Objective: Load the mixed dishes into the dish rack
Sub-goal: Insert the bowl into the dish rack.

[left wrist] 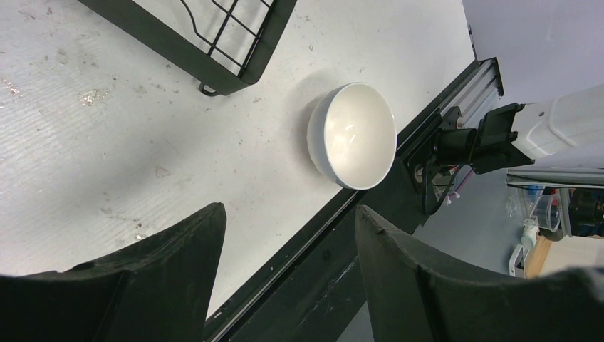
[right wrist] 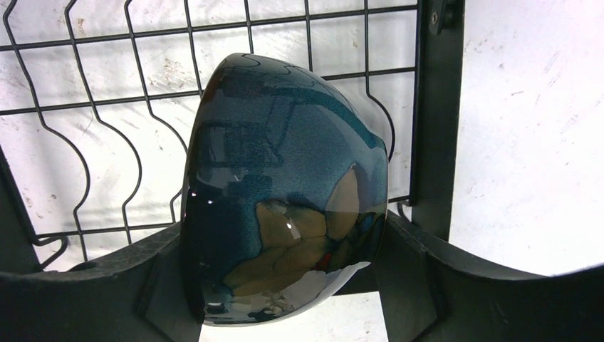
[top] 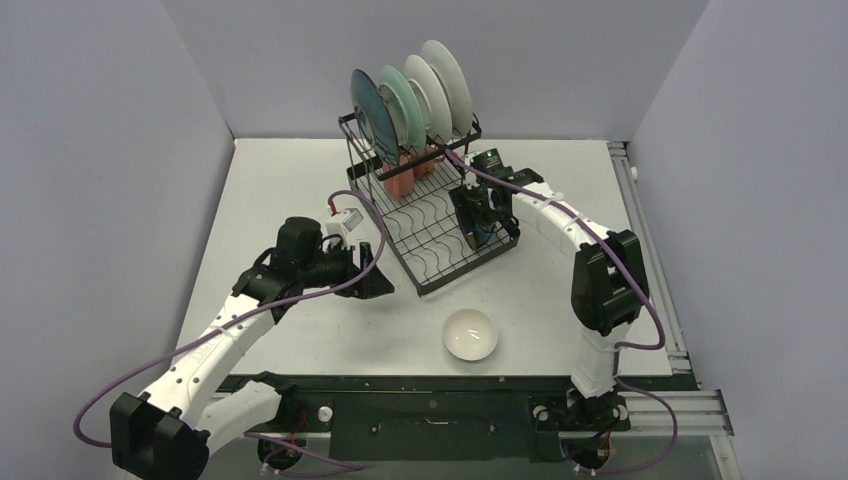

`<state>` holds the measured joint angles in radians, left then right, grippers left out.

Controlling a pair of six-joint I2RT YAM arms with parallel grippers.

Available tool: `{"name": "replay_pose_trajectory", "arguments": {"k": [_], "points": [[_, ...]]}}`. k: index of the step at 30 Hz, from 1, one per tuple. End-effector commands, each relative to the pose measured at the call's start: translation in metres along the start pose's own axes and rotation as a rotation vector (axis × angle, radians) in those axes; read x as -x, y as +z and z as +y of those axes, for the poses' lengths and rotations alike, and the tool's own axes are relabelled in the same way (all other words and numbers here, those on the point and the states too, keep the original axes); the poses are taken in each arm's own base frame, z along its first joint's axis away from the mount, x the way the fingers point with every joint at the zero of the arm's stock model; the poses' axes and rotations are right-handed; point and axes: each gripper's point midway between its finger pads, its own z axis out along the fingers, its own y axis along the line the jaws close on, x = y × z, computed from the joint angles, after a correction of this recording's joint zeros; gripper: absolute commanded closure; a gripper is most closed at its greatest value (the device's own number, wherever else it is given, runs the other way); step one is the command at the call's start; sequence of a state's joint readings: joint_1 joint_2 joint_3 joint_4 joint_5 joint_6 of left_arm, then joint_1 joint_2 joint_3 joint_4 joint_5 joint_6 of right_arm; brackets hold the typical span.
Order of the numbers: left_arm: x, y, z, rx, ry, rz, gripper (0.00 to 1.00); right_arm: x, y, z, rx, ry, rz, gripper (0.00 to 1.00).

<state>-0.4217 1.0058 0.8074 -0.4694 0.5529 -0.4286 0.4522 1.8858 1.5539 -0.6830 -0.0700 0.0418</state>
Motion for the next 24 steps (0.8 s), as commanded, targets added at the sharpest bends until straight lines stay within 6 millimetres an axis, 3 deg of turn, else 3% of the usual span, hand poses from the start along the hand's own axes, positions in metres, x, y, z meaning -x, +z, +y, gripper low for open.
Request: {"name": "replay_pose_trajectory", "arguments": {"k": [1,16,24], "points": [[0.006,-0.004,0.0,0.0,0.038,-0.031,0.37,0.043,-0.014,-0.016,-0.06,-0.071,-0.132,1.0],[0.005,-0.006,0.001,0.01,0.043,-0.036,0.36,0.052,-0.016,-0.03,-0.13,-0.149,-0.179,1.0],[0.006,-0.007,0.001,0.014,0.047,-0.041,0.37,0.05,-0.004,-0.032,-0.142,-0.162,-0.167,1.0]]}}
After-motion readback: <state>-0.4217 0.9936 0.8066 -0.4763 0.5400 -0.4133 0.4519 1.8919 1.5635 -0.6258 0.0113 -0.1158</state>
